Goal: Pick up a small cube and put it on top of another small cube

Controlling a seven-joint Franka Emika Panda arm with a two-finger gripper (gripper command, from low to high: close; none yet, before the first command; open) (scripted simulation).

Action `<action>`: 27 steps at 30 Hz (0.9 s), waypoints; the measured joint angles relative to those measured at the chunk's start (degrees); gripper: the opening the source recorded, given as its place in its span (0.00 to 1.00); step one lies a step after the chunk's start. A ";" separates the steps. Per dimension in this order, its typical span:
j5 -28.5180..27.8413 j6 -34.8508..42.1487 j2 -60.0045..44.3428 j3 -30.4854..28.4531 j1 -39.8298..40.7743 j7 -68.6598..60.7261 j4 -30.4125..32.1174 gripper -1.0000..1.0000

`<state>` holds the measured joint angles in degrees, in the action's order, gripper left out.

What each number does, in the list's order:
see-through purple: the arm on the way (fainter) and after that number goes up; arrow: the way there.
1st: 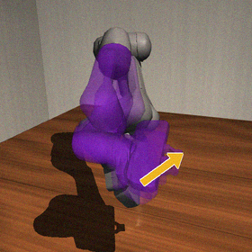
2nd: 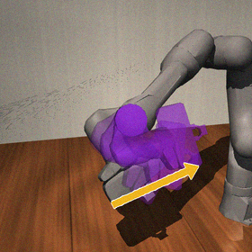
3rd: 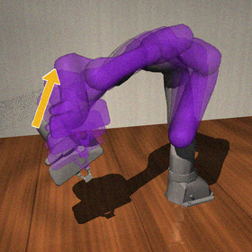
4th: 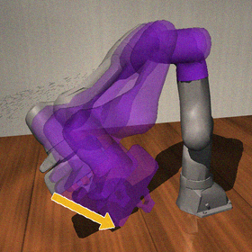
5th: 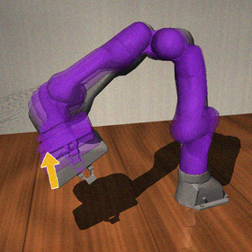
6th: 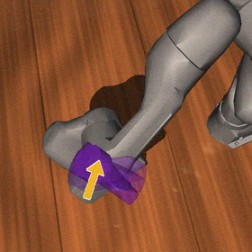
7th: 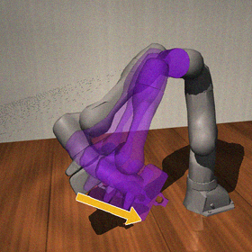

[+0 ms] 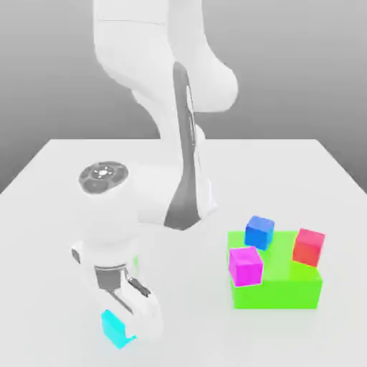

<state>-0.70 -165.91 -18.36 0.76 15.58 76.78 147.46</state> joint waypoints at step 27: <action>6.52 15.07 25.52 23.40 -30.68 4.20 10.02 1.00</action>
<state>5.82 -150.84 7.16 24.16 -15.10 80.99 157.48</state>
